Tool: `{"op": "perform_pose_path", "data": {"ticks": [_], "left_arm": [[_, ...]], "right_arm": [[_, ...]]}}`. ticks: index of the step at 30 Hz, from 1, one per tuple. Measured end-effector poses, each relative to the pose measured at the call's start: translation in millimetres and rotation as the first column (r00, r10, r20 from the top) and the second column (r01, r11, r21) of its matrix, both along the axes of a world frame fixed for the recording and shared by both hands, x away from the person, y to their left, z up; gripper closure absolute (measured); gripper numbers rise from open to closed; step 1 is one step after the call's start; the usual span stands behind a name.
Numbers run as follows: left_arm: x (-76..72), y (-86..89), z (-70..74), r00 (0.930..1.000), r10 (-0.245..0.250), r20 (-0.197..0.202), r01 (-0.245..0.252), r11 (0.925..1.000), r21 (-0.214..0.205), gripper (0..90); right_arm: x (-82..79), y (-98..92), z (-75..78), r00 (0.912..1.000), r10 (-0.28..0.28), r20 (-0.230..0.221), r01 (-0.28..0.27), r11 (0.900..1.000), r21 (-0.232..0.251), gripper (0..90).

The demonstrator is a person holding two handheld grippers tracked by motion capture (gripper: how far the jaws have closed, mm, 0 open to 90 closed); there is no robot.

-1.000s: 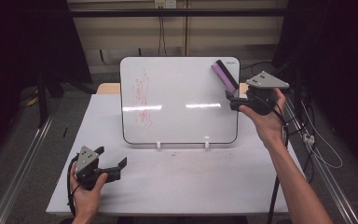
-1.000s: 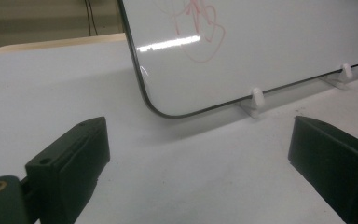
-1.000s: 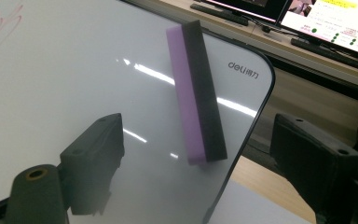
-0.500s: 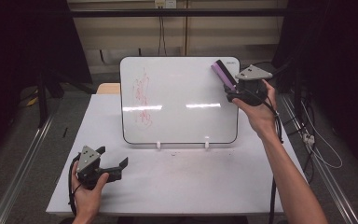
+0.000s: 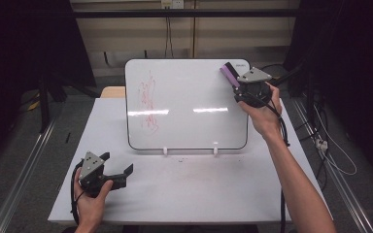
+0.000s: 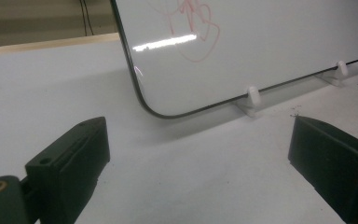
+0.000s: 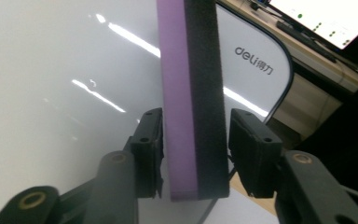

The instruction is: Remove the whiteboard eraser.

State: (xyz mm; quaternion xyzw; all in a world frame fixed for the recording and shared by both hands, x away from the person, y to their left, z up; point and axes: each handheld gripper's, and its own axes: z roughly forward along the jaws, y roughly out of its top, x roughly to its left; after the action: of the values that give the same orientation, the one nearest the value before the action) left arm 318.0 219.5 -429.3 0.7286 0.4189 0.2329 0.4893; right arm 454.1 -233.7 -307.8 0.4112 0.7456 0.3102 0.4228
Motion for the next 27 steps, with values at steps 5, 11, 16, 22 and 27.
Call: {"op": "perform_pose_path", "data": {"ticks": [5,11,16,22,27], "left_arm": [[0.0,-0.1,-0.1,1.0,-0.001,0.0,0.001,1.0,0.0,5.0],[0.9,-1.0,0.2,1.0,0.007,0.0,-0.007,1.0,-0.001,5.0],[1.2,-4.4,0.1,0.9999,-0.011,-0.002,0.011,0.9999,0.006,5.0],[2.0,-4.4,-0.1,0.9999,-0.008,-0.01,0.008,1.0,0.001,5.0],[1.1,-3.4,0.1,0.9999,-0.011,-0.013,0.011,0.9999,0.006,5.0]], "right_arm": [[1.1,1.8,-2.0,1.0,0.002,-0.004,-0.002,0.9998,-0.018,63.2],[-0.1,1.8,-1.3,1.0,0.004,-0.005,-0.004,0.9999,-0.017,64.1],[-0.7,1.2,-2.7,1.0,0.003,0.005,-0.003,1.0,-0.003,64.3],[-2.5,1.4,-2.0,1.0,0.004,0.006,-0.004,1.0,-0.004,64.5],[-4.9,0.1,-2.0,0.9997,0.011,0.02,-0.011,0.9999,-0.006,64.6]]}}
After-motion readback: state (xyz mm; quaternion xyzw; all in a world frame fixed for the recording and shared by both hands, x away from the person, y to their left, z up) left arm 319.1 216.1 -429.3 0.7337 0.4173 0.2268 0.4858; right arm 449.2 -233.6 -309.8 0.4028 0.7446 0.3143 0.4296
